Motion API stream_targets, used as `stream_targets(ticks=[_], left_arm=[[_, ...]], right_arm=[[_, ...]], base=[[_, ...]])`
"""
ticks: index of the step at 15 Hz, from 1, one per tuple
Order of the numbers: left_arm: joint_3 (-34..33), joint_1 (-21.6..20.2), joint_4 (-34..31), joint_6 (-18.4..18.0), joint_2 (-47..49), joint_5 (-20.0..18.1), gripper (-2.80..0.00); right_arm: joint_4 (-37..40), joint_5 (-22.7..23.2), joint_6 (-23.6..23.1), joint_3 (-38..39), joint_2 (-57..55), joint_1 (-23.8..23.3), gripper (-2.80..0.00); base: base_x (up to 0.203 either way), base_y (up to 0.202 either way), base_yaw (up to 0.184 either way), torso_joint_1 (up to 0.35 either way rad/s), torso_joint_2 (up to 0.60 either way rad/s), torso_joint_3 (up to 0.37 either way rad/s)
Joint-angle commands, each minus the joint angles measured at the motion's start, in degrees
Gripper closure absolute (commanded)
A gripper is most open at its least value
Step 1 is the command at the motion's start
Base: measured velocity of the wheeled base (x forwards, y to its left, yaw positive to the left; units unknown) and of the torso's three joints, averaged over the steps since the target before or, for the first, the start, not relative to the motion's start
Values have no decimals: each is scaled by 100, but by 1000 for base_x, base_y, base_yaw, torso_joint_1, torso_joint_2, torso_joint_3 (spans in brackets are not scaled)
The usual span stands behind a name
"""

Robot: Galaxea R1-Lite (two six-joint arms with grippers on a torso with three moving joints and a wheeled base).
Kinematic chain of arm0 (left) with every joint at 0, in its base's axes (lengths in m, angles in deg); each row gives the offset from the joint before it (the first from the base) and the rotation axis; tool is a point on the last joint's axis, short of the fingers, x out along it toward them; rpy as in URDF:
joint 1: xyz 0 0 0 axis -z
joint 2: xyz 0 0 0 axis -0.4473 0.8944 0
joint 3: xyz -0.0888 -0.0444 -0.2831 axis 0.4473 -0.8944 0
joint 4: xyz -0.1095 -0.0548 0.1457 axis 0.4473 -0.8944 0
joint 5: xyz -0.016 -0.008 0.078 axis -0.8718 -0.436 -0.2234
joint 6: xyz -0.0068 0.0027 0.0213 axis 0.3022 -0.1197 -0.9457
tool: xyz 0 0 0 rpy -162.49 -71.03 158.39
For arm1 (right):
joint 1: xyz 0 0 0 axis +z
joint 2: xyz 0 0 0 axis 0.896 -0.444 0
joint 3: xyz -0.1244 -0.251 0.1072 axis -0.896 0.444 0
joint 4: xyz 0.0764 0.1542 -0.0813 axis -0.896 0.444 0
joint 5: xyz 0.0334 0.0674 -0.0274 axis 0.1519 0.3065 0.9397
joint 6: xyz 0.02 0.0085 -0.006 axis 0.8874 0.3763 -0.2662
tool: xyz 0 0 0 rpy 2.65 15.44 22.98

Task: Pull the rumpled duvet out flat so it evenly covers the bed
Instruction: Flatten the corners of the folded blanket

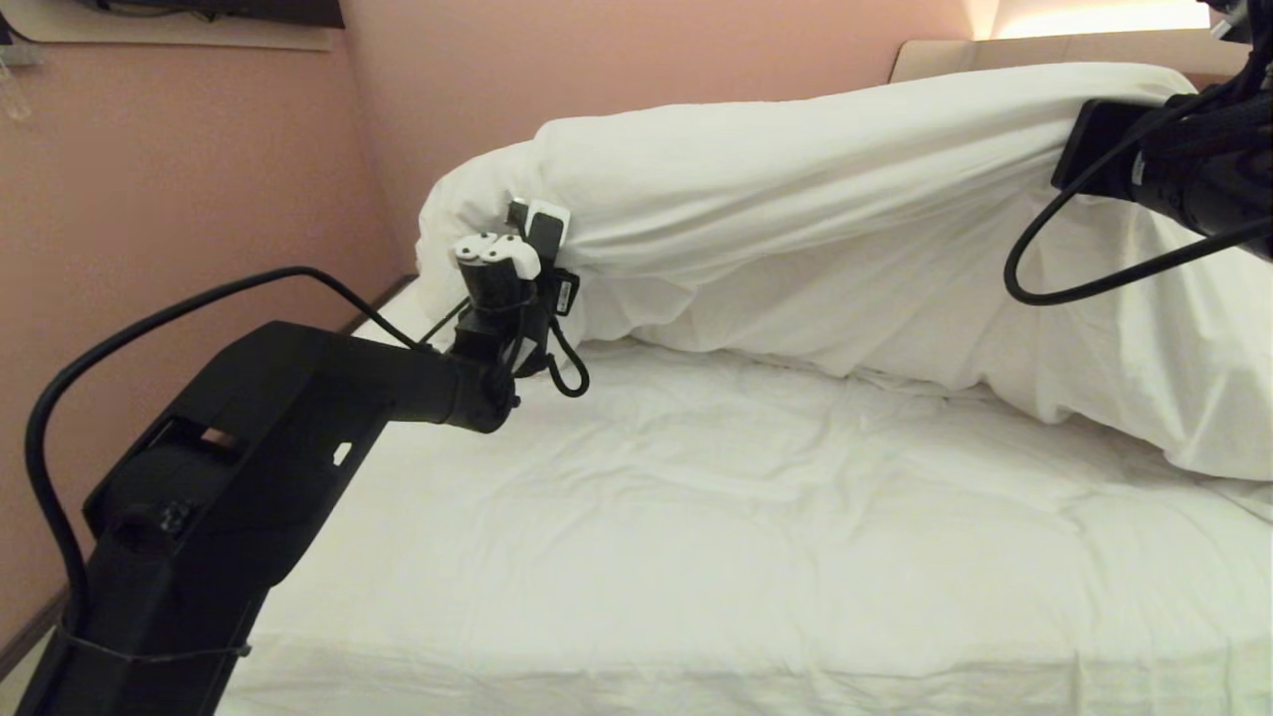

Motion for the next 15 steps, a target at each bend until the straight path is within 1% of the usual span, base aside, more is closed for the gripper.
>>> stream_targets(ticks=[1,6,8,9,12,15], left_arm=[[30,-33,11,-17,-151,16,0],[-116,-282,-132,-18,-909,-57,0],[-291,-459,-359,6,-1329,-160,0],[-442,-524,-438,16,-1432,-240,0],[-711,-579,-404,51,-1451,-273,0],[-729,-663,-451,83,-1611,-347,0]], right_arm=[[-8,-20,4,15,-2,2,0],[-8,1,150,160,-99,2,0],[30,20,289,175,-238,2,0],[85,89,359,173,-266,2,0],[124,129,417,163,-332,-8,0],[177,138,417,173,-327,-33,0]], base=[[0,0,0,0,0,0],[0,0,0,0,0,0],[0,0,0,0,0,0],[0,0,0,0,0,0],[0,0,0,0,0,0],[0,0,0,0,0,0]])
